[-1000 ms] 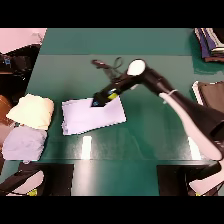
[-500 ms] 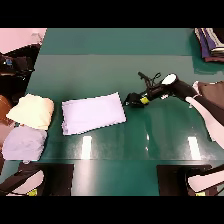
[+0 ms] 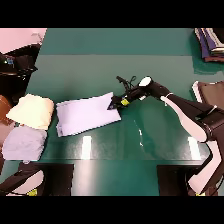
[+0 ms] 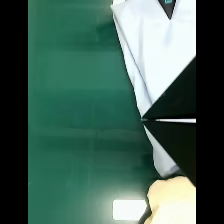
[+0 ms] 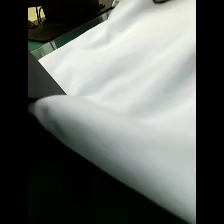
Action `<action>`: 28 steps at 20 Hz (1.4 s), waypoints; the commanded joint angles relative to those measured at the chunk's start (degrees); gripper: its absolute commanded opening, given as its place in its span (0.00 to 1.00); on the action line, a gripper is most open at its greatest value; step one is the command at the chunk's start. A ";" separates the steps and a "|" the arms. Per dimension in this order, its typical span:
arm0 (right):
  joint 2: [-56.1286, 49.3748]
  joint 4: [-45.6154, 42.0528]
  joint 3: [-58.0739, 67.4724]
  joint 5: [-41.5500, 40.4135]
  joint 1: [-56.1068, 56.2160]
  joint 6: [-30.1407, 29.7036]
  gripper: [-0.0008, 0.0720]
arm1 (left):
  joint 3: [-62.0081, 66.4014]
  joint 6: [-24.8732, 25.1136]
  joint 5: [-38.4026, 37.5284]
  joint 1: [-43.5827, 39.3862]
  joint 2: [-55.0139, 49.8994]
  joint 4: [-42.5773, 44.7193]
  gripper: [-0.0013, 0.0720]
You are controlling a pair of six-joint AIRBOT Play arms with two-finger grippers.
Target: Fold the shirts.
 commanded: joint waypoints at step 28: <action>24.17 -12.22 13.09 -3.34 -70.53 7.82 0.04 | -0.02 -0.68 8.79 -26.80 -0.02 -2.12 0.05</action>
